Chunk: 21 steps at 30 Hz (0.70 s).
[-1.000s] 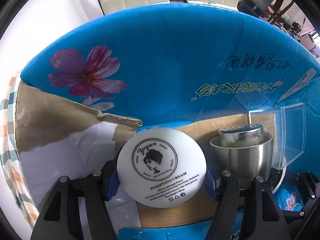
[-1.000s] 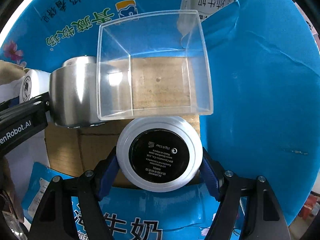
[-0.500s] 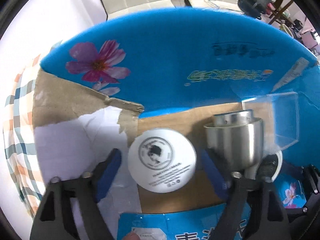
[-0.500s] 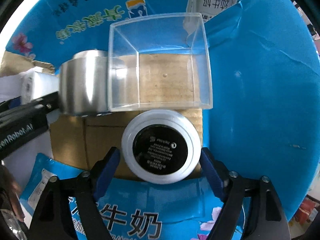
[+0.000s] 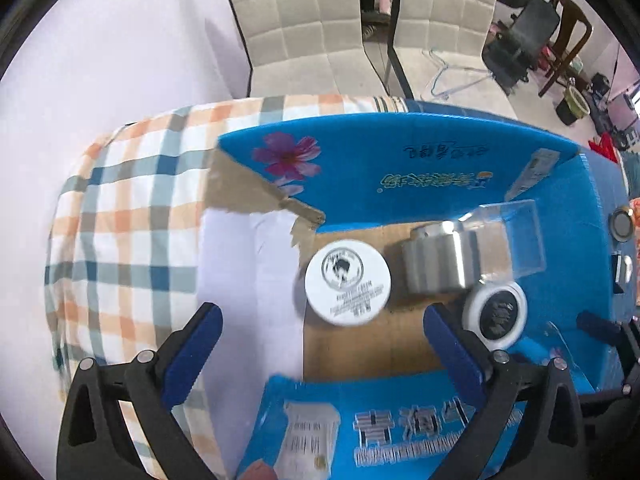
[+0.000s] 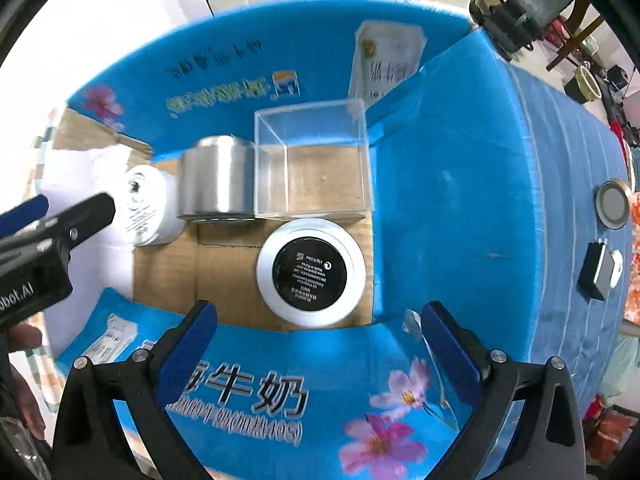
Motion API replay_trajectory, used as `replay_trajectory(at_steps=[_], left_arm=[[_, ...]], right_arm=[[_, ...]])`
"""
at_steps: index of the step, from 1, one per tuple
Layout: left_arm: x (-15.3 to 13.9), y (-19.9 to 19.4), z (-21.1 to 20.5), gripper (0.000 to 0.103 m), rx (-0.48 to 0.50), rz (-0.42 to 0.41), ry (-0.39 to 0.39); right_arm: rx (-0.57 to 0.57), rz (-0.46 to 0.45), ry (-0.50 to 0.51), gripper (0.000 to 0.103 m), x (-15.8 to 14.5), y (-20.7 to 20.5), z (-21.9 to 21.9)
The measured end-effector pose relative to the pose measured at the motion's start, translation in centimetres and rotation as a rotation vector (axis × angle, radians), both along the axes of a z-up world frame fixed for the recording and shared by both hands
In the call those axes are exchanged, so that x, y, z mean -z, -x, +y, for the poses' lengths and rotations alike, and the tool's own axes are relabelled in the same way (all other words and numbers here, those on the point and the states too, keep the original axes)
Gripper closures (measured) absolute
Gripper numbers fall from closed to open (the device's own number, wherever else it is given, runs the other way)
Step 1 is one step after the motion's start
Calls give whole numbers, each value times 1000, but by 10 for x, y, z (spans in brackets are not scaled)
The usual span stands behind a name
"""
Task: Organize rigid objects
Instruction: 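Move both tools back over the remaining items on the table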
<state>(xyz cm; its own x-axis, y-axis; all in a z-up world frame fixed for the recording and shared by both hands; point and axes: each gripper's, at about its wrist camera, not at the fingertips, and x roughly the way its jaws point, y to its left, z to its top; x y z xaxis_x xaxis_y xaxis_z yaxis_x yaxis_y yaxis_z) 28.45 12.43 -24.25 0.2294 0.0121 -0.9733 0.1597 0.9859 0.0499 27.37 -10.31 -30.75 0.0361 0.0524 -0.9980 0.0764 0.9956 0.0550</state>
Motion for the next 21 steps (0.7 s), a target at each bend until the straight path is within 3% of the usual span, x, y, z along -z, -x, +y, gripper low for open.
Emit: replay_trajectory(at_steps=[12,18,21], left_arm=[[-74,83,0,0,-19,-151,-14],[-95,112,-42,0,7,-184,6],[-98,121,-76,0,38,-178,30]], right_arm=[[-91,-190,-51,0,-86,59,-7],[-89,-235,-101,0,-131,92,-45],[-53,-242,-105,0,-140,110,-79]])
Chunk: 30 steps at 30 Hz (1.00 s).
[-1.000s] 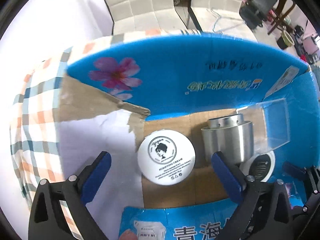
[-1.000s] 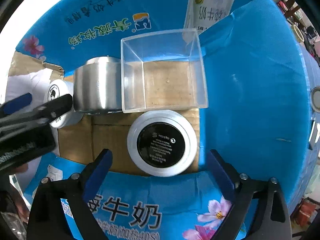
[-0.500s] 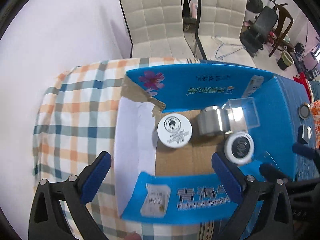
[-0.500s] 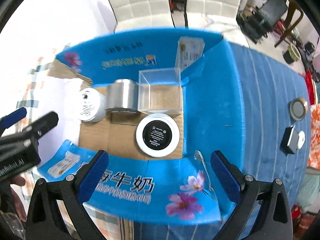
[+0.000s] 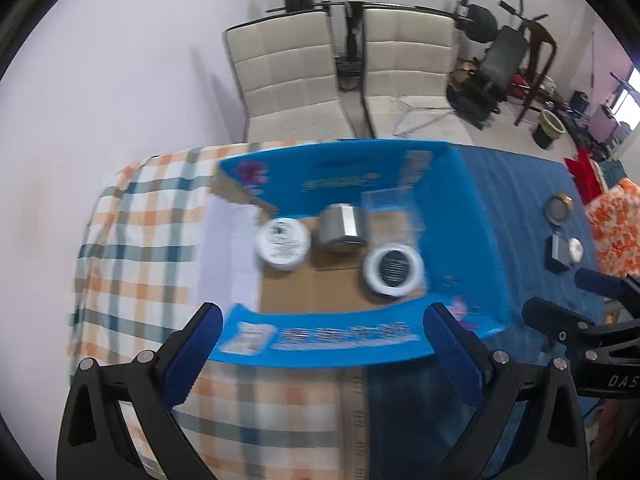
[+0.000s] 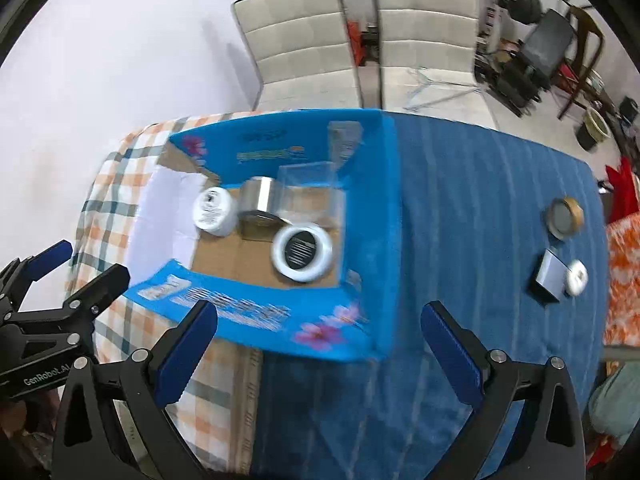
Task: Organize rigid objects
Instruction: 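Move both tools back over the remaining items on the table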
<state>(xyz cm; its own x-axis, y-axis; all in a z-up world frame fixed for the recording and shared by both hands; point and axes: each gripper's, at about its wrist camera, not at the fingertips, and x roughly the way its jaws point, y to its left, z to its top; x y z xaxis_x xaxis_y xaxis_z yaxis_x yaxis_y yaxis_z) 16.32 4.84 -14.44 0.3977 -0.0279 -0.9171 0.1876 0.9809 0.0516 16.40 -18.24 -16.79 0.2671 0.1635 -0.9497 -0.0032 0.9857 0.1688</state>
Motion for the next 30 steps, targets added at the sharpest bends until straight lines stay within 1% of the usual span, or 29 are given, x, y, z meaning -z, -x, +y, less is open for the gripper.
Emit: replay_trajectory(at_steps=[4,8,9,13,16,19,22,25,26,27,30], left_arm=[[3,11,-60,0,100,12,5],[16,26,-130,0,229,40,7],[18,29,-141,0,250,45,6],[36,41,-199,0,345,78,1],[57,51,-238,0,400,121,-9],[80,60,-269,0,438,169,-17],[104,70,-298,0,472,226,-14],[126,74,-319,0,485,282,-10],[134,72,-327,0,479,305,-11],[136,69,-330,0,473,312,-7],[142,47,-347,0,436,307,10]], right_arm=[[86,17,-21,0,4,31,-60],[200,54,-23,0,20,62,-124],[231,66,-26,0,24,70,-140],[354,114,-22,0,48,101,-199],[429,154,-26,0,65,123,-238],[490,185,-32,0,83,145,-272],[527,206,-21,0,95,158,-293],[573,237,-20,0,114,174,-317],[588,248,-16,0,120,178,-324],[602,258,-12,0,126,182,-331],[643,277,-47,0,142,188,-352]])
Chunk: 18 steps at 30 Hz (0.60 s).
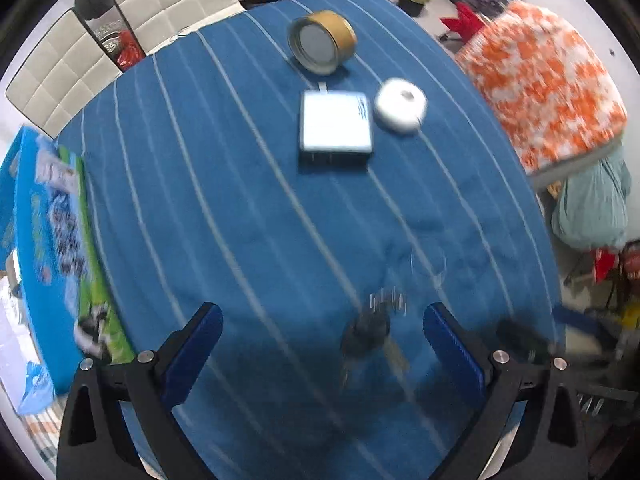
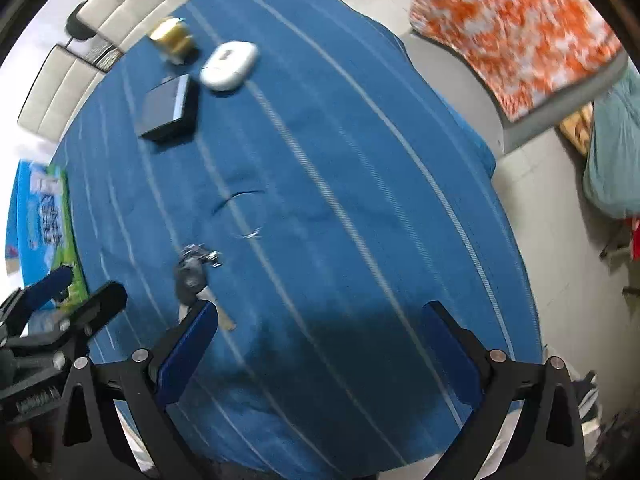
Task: Organize rigid objects
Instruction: 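Move both tools back over the remaining items on the table, then grasp the grey charger with the left gripper while the right gripper grasps the gold tape roll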
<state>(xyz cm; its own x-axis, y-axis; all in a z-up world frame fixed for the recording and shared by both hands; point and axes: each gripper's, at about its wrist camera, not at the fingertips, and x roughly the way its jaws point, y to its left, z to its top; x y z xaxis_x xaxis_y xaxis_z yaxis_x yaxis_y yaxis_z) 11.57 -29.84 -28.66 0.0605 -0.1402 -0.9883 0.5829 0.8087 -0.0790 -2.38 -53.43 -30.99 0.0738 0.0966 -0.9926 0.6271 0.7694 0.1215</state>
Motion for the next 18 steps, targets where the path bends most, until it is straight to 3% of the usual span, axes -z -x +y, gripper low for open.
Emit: replay_trajectory(at_steps=[5,12,13,15,18], left_arm=[[7,-50,-36,0,-29,-38,-2],[38,-81,-76,2,15,-18,-40],[44,-83,-80,7,27,-12,-39],[54,-85,-84,46,35,21,-50],[58,-87,-82,46,21,47,-21]], right_arm=[[28,-22,-4,0,9,-24,-26],[44,-53,37,0,7,-78,-62],[42,-53,41,0,7,-84,-66],[37,-54,46,0,7,-95,-73],[32,-65,37,0,7,-110,-81]])
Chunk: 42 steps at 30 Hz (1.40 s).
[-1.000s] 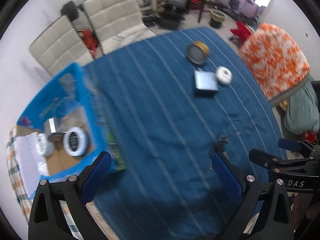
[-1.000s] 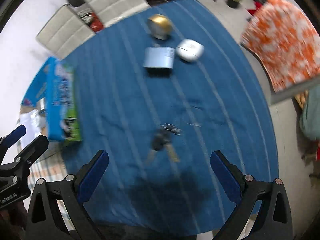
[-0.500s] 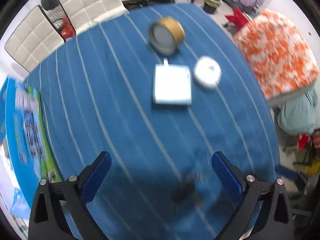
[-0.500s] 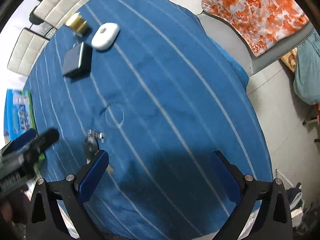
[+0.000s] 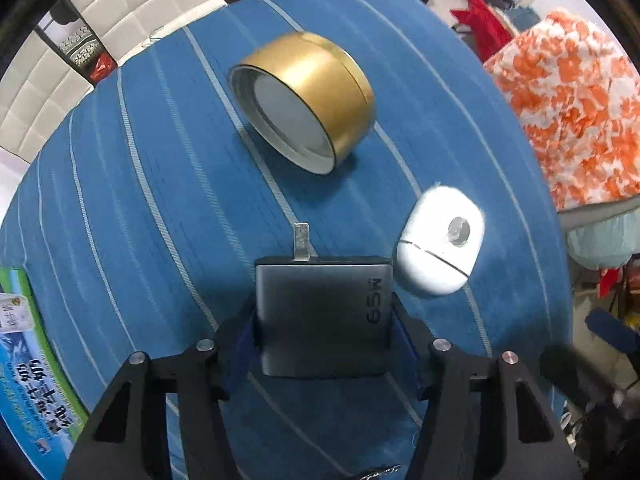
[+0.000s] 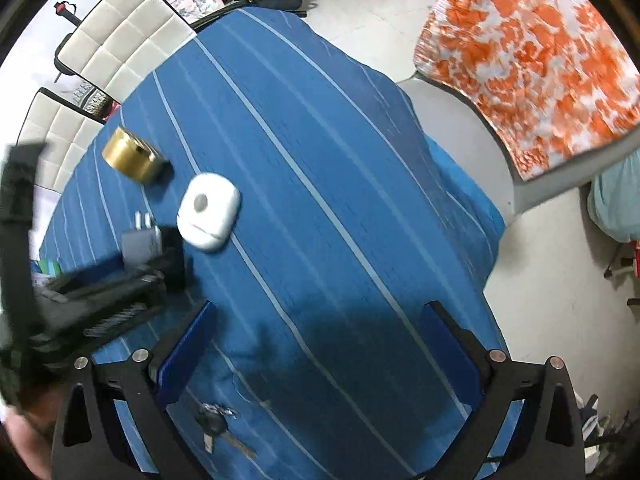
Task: Organize rigid objects
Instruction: 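Grasp the grey charger with the left gripper while the right gripper grasps the gold tape roll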
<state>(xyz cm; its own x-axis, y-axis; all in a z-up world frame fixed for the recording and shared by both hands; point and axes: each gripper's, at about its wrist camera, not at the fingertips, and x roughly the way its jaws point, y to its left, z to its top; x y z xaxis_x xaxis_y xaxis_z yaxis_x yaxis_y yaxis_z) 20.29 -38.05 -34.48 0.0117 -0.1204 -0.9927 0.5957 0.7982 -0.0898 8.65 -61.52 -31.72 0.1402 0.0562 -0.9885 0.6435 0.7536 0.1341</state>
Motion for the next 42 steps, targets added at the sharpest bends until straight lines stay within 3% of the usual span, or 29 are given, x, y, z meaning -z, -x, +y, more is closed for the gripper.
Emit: replay_trajectory(at_steps=[3,8,11,15,18,26,33,42], left_arm=[[-2,-8,28,46,-81,-34,-17],[-2,-42,88,46,-347,-92,-49],[-1,-51,97,47,-398,-76,-37],[0,-56,97,44,-392,-67,-46],[-1,-58,98,44,-388,-64,-45],[-5,-63,91,46,-349,-46,-53],[-4,-60,95,47,-345,-55,-48],[-17,-27,115,47,-315,-88,-49]], right_arm=[[-18,-34,-26,0,0,-16,-3],[-121,-114,-35,0,-8,-68,8],[-204,-146,-3,2,-13,-104,23],[-332,-144,64,5,-10,-156,46],[-405,-102,77,13,3,-185,63],[-407,13,26,67,45,-212,74],[-395,6,46,72,46,-203,73],[-409,-31,74,73,32,-174,89]])
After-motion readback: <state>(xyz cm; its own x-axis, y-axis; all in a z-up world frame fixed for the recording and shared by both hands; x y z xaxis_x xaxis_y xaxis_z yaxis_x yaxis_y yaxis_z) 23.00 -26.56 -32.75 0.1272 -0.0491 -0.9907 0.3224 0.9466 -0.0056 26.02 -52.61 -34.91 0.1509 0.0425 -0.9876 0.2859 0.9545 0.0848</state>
